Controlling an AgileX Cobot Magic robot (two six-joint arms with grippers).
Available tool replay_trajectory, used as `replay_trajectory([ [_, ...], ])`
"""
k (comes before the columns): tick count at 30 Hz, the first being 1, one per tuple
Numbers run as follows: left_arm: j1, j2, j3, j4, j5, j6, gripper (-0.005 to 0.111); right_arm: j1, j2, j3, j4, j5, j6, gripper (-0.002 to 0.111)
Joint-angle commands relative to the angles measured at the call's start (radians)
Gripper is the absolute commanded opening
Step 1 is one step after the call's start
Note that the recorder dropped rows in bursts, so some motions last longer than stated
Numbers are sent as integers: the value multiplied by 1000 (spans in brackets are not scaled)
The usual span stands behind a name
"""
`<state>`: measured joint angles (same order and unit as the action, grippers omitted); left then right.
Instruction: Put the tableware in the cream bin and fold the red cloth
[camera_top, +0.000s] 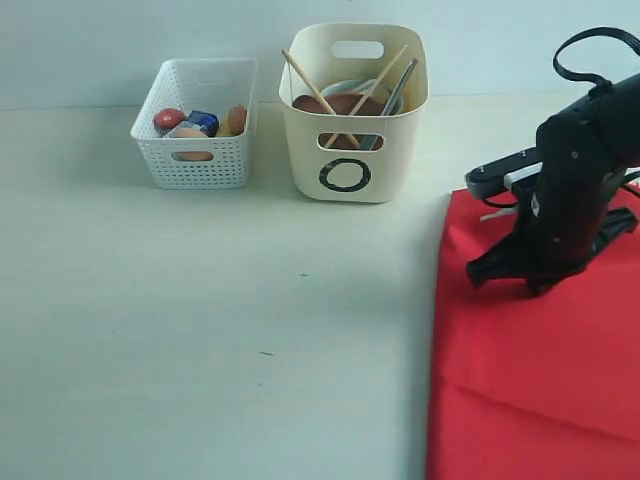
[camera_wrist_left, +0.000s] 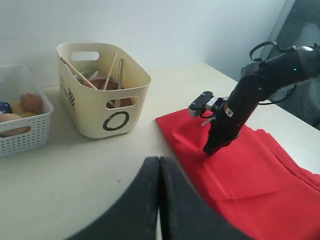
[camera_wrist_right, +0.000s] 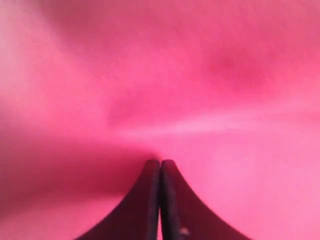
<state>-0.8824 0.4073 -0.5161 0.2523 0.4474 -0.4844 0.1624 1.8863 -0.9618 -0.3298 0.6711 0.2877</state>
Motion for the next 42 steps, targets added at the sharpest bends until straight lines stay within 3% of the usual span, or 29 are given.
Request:
replay_trajectory([
  [1,-6,-5,4,5,-2,3,1,-8,-151,7,-11,78,5,0],
  [8,-6,-5,4,5,-2,3,1,-8,-254,17,-97,214,128,0],
  [19,-6,-5,4,5,-2,3,1,-49,13,97,-97,74,238,0],
  [23,-6,-5,4,5,-2,3,1,-70,89,83,-99,-57,238,0],
  [35,-6,-5,4,5,-2,3,1,-70,295,-281,-121,-93,155,0],
  [42,-6,-5,4,5,-2,3,1,-70,251,-430,-79,112,73,0],
])
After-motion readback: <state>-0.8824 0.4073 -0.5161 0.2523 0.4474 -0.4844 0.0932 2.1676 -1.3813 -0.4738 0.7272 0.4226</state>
